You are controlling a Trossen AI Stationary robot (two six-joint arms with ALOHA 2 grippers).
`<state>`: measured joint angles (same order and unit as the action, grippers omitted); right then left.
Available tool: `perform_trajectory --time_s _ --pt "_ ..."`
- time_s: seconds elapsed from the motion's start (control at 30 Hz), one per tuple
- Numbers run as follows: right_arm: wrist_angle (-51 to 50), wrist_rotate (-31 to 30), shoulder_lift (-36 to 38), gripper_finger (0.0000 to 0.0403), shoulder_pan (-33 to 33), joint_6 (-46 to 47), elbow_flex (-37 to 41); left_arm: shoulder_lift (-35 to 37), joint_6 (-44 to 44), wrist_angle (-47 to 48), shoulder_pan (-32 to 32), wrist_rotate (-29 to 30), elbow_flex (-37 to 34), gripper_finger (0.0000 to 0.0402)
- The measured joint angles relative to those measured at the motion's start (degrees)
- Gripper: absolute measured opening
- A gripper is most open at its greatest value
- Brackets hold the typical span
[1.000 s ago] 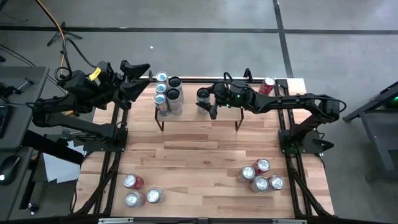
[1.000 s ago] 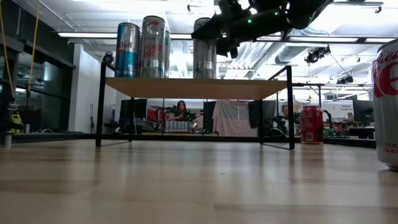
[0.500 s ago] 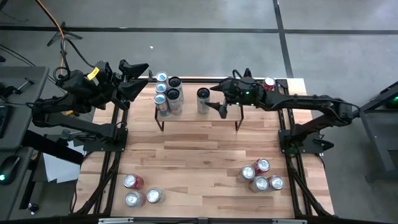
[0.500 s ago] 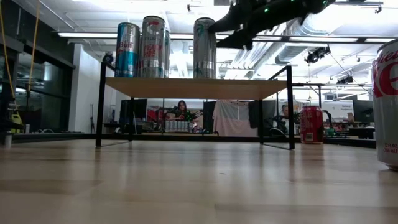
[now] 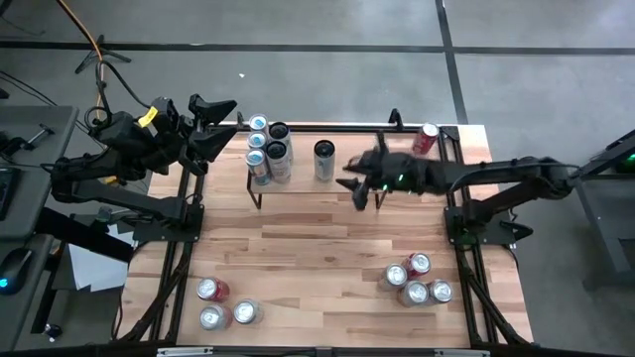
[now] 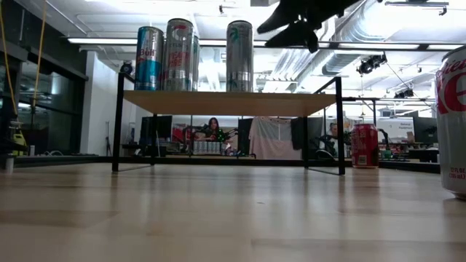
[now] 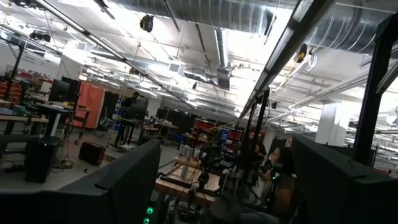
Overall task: Place canned beverage on shelf
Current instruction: Put the white-pink soda can aligned with the other white-pink soda cans on the shelf
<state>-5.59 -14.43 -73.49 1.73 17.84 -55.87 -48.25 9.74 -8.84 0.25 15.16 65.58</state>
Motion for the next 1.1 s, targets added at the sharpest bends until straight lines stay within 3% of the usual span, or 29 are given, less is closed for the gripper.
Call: perform_trajectory --time_s 0.1,0.17,0.43,1.1 --pt "3.48 -3.10 -3.09 0.0044 -3.76 1.56 0.01 0.00 -0.04 0.00 0.00 0.00 0.02 0.0305" --pt "6.74 -3.31 -5.42 0.0018 -4.74 1.65 0.01 0.00 -0.09 0.00 0.00 0.00 0.02 0.0305" --pt "15.13 -5.14 -11.62 0.0007 -1.49 3.06 0.01 0.00 -1.03 0.00 0.00 0.01 0.00 0.0305" --pt "11.99 -4.89 -11.77 0.0000 6.39 -4.60 0.01 0.00 -0.96 0.00 0.00 0.02 0.02 0.0305"
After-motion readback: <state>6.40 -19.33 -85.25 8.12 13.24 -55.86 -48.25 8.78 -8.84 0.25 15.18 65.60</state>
